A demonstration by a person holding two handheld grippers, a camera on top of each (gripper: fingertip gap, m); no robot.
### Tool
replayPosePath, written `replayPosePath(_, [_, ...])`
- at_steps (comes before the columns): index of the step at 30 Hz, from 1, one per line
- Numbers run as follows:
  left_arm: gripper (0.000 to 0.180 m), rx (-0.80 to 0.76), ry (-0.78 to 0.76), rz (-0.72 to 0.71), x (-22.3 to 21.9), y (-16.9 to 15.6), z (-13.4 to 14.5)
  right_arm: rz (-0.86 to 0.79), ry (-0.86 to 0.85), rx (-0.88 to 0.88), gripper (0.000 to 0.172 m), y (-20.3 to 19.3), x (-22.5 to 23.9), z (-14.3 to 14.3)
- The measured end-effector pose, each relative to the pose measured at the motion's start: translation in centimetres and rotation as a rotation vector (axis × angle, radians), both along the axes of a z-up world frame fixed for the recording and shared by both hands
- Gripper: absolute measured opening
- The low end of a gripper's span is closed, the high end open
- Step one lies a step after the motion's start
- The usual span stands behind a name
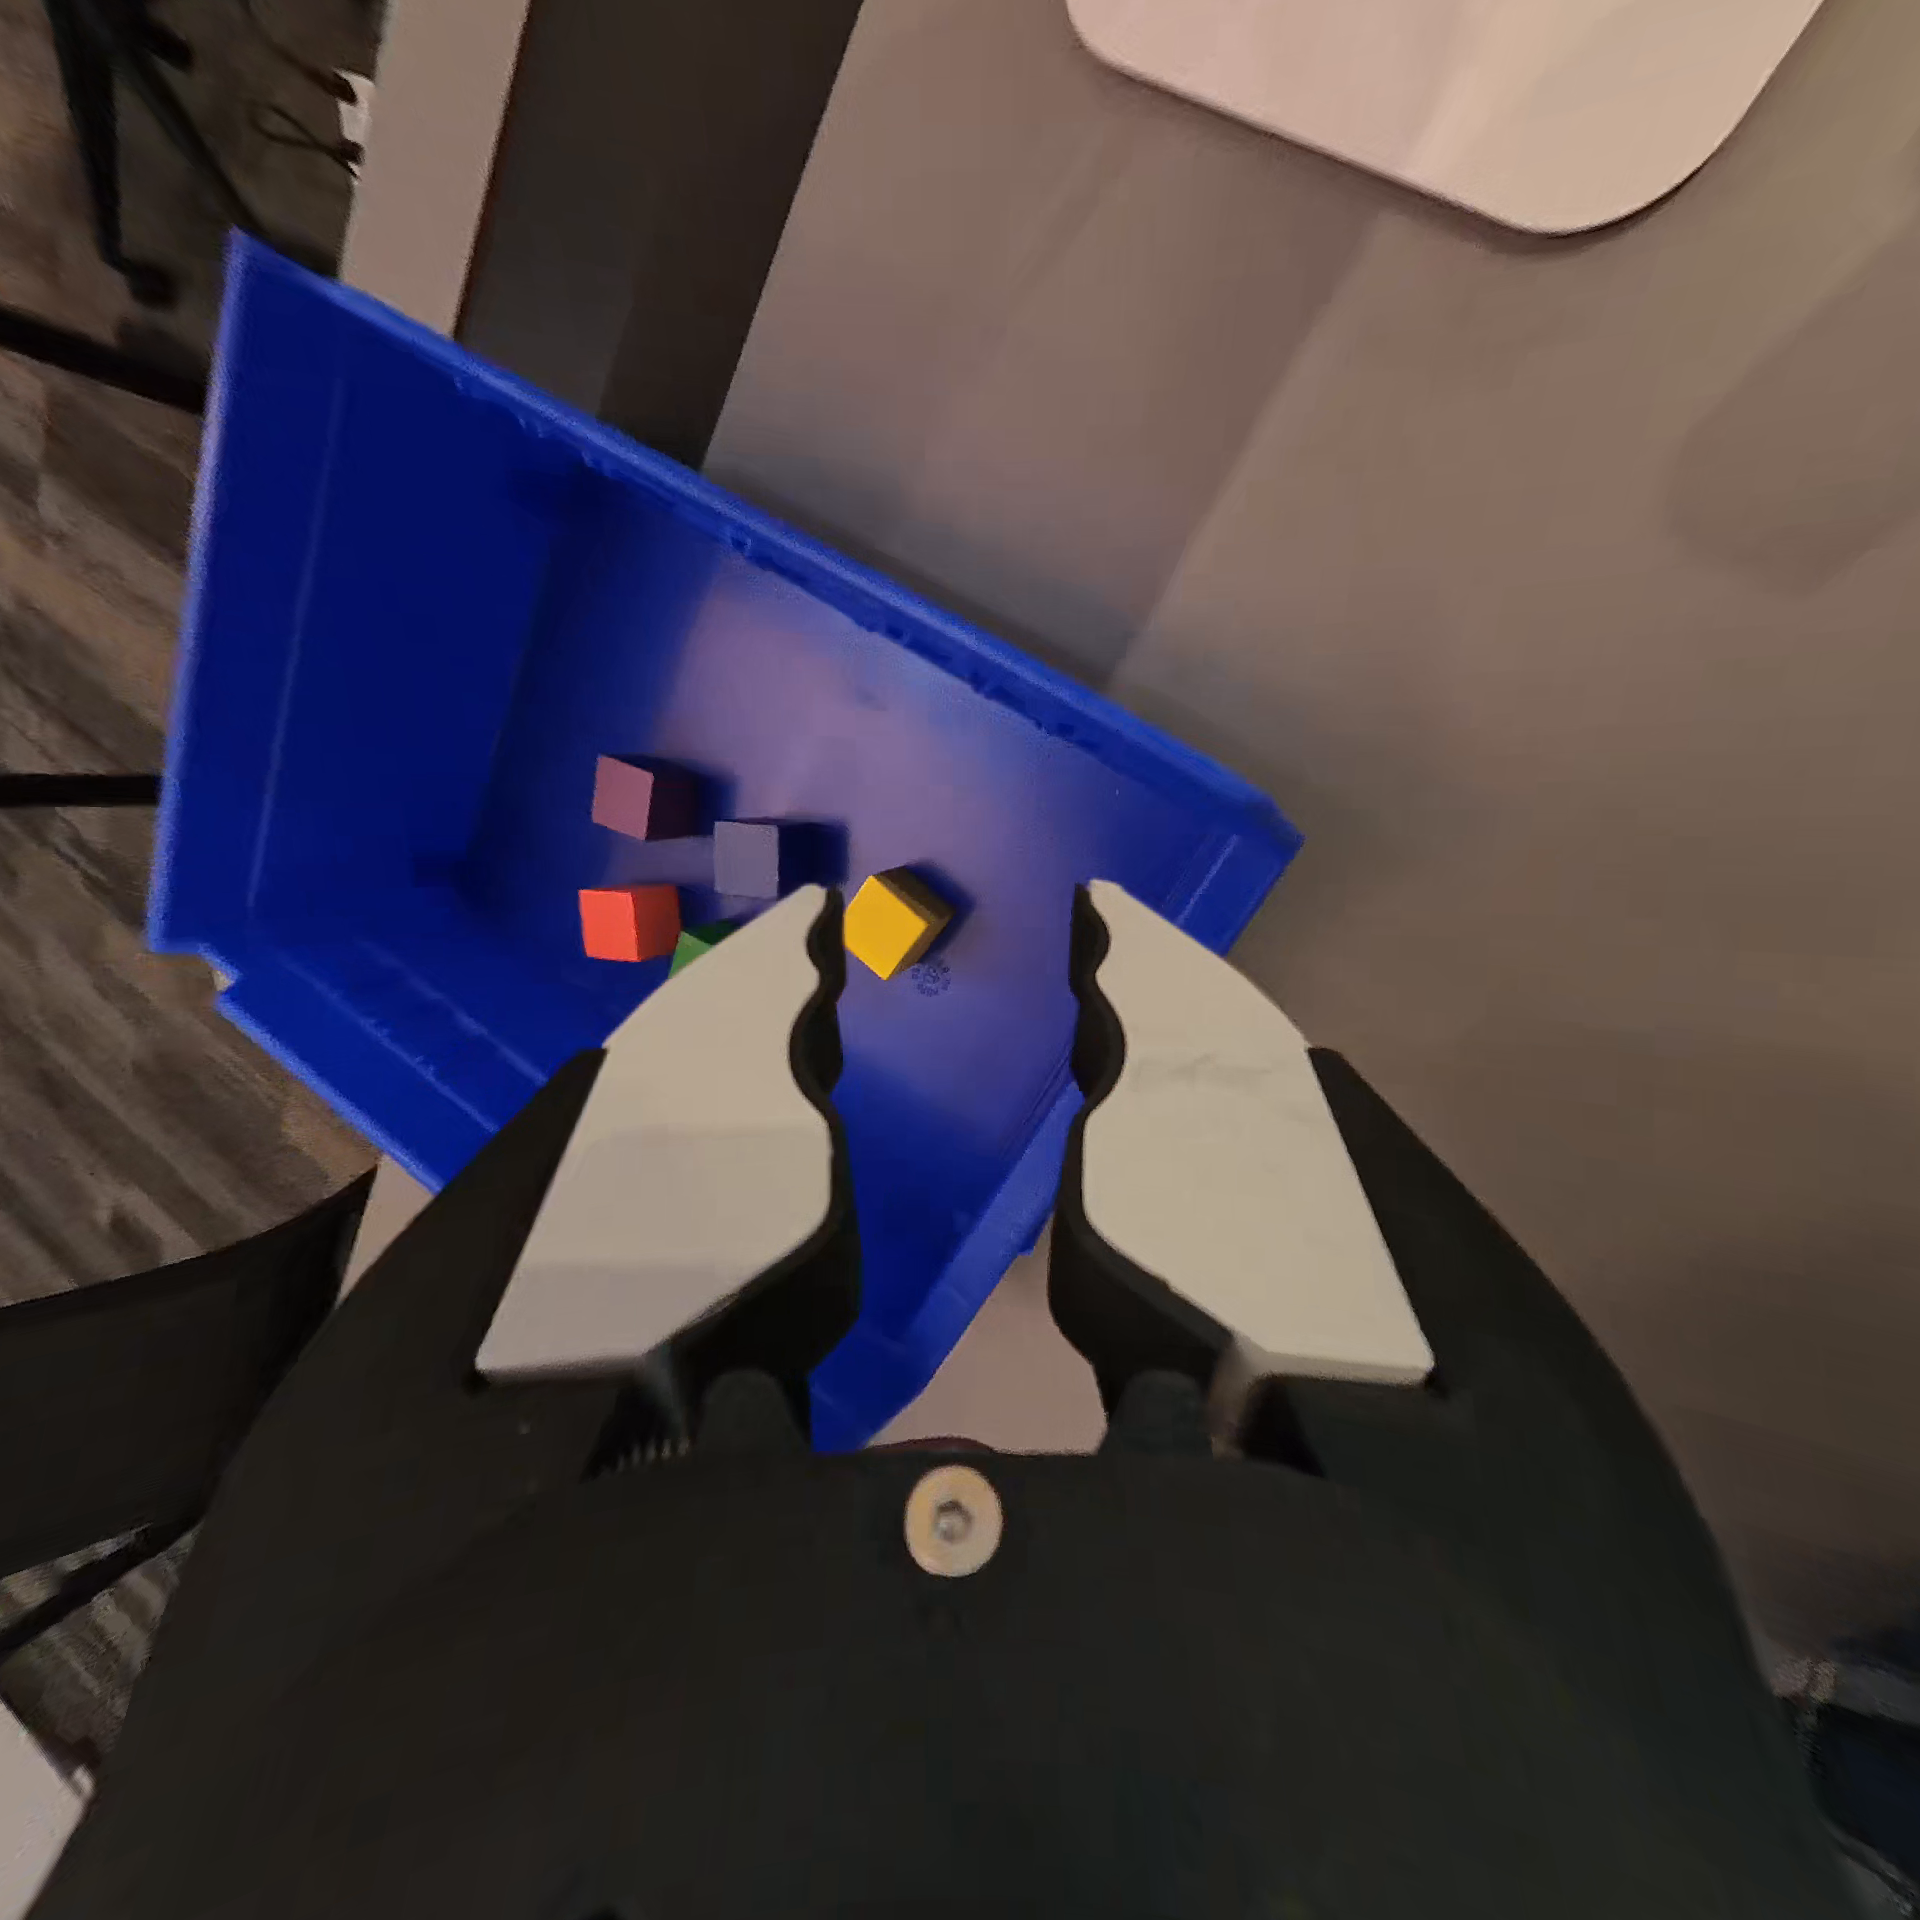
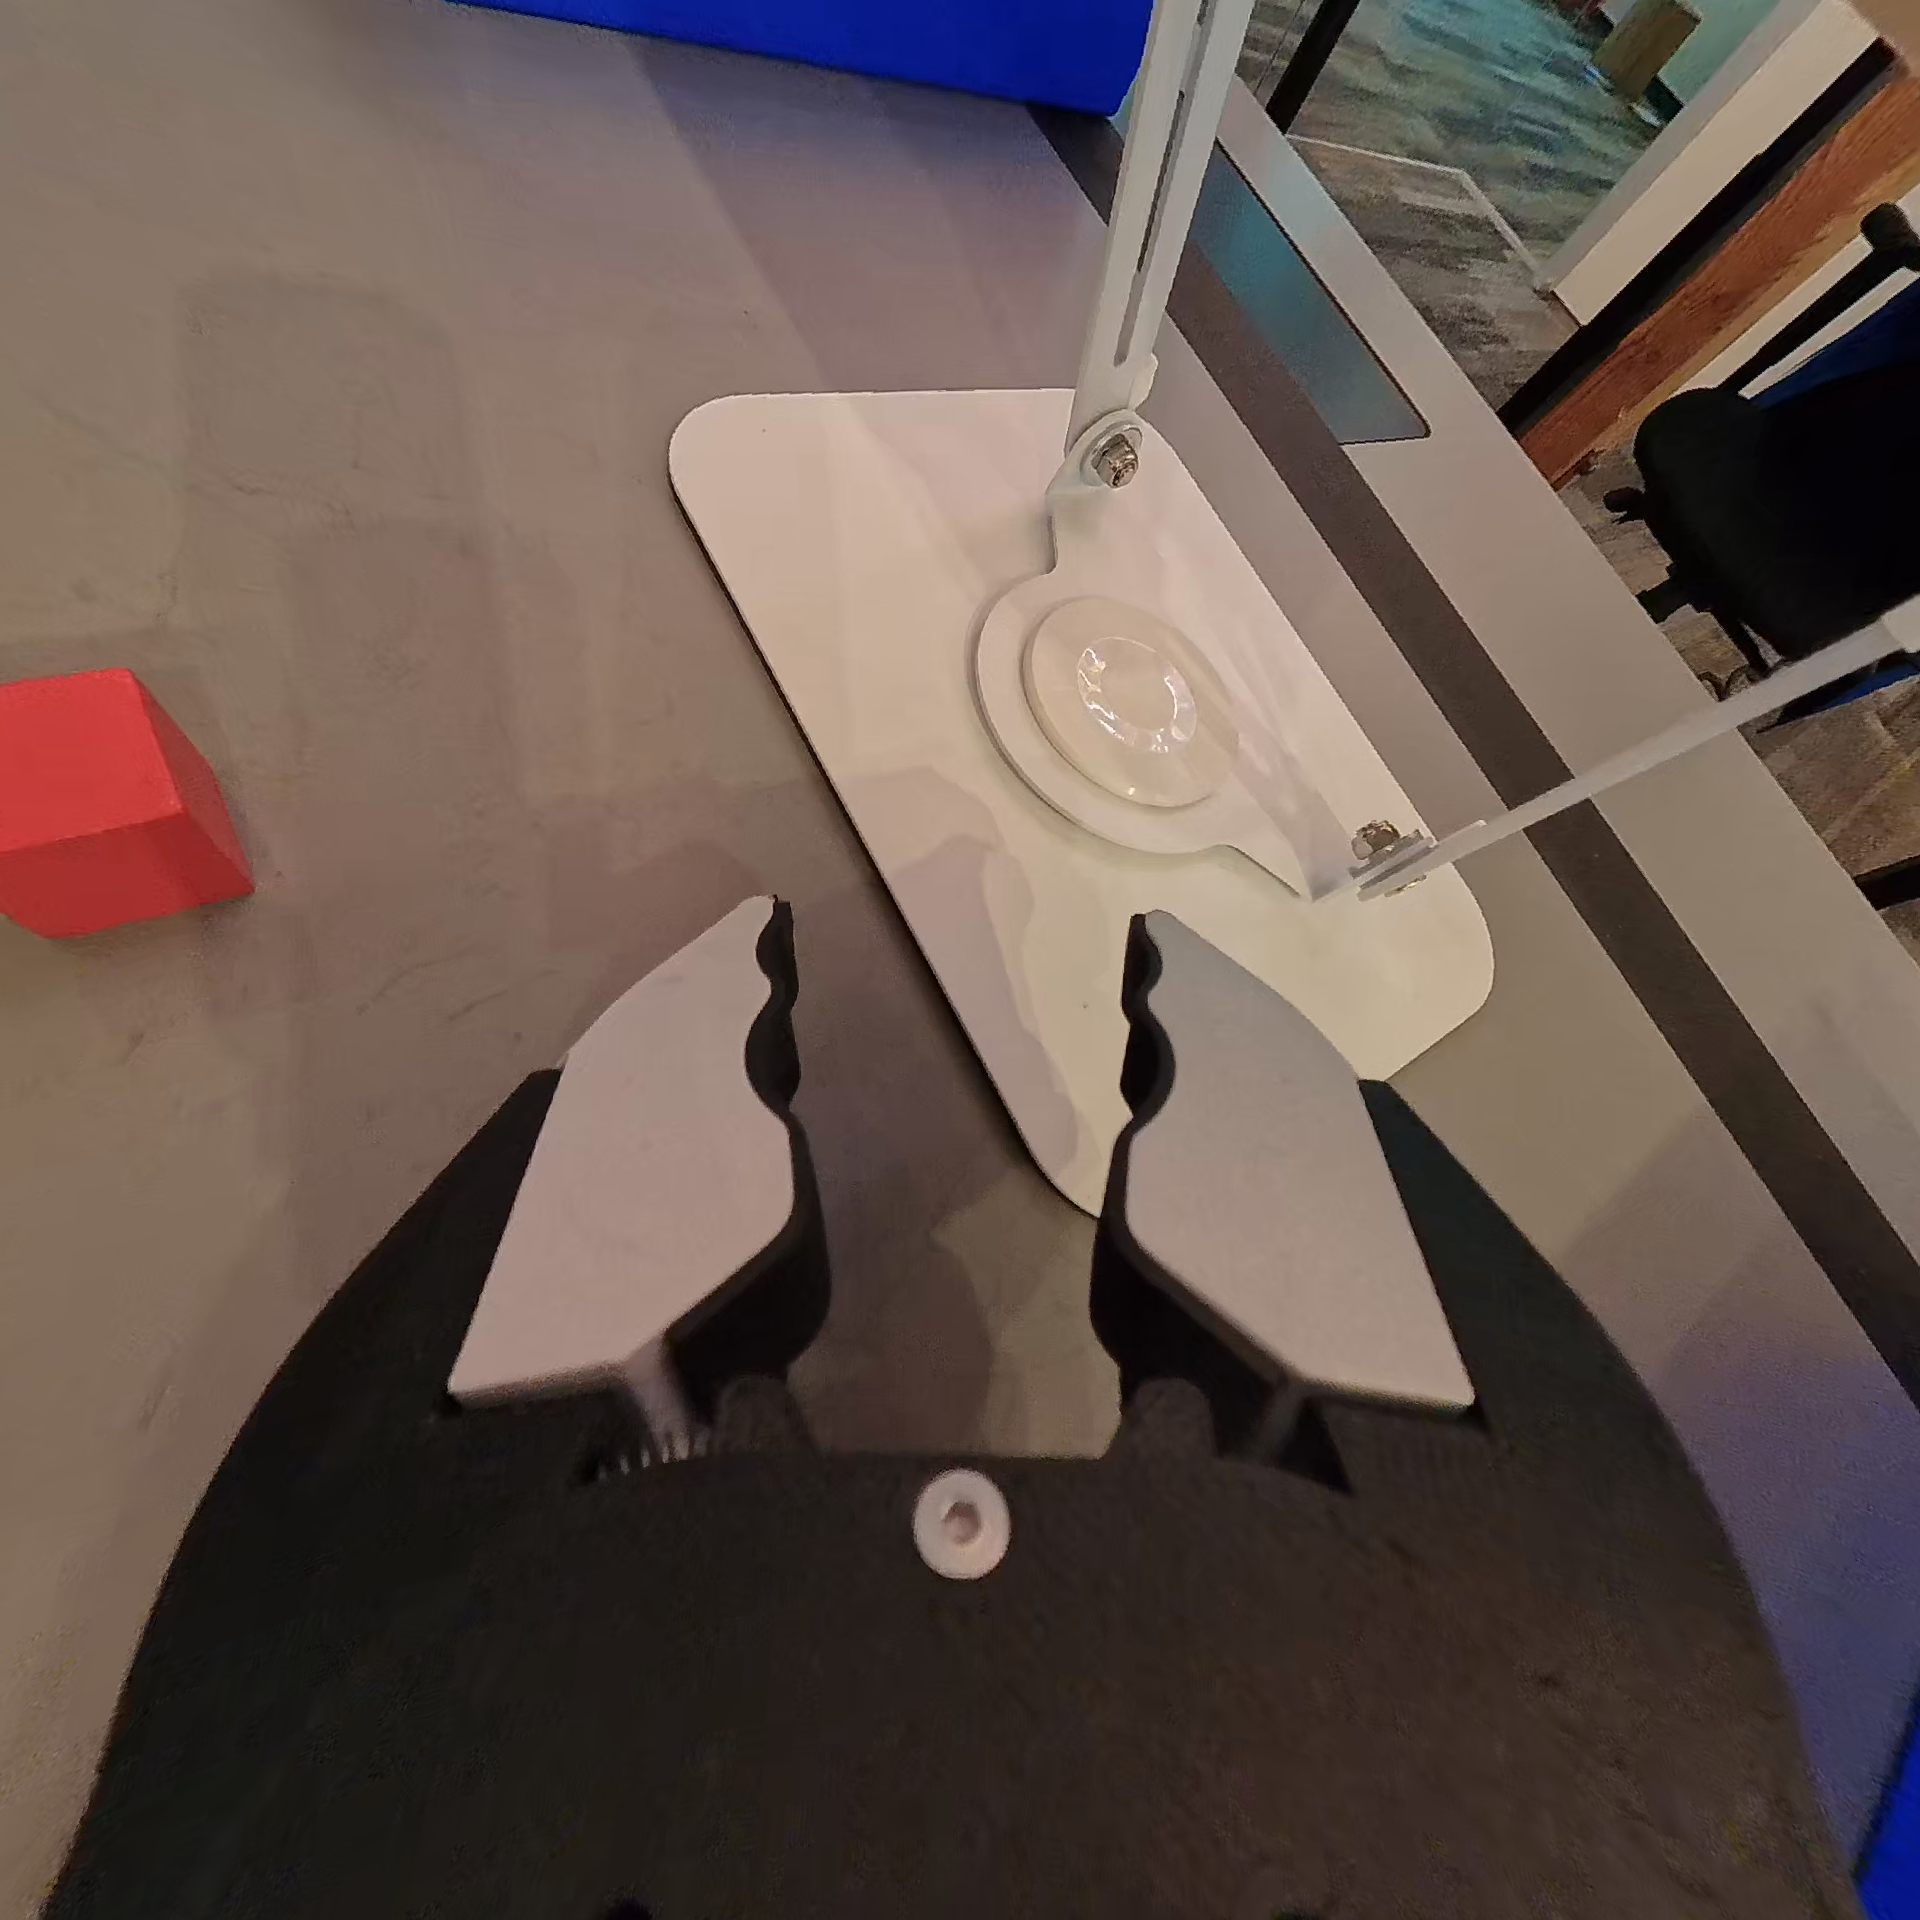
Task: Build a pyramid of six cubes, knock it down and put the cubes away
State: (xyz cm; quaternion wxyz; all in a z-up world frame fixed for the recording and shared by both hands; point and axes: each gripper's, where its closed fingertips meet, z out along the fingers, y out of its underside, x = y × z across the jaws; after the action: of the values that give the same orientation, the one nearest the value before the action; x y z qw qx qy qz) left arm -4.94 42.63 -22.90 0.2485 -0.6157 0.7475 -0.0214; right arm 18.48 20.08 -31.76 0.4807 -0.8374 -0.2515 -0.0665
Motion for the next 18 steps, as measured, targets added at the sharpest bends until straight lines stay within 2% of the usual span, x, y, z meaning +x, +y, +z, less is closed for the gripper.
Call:
replayPosePath(4, [0.035,0.007,0.110,0.000,-1.0,2.3,-3.2,0.004,-0.006,-0.003,0.061,0.0,-0.1,-0.1])
replayPosePath(7, [0.041,-0.015,0.150,-0.039,-1.0,3.0,-5.2,0.005,-0.005,-0.002,0.061,0.0,-0.1,-0.1])
replayPosePath(18, [0.047,-0.002,0.251,-0.100,-1.8,5.8,-9.0,0.012,-0.012,-0.016,0.061,0.0,-0.2,-0.3])
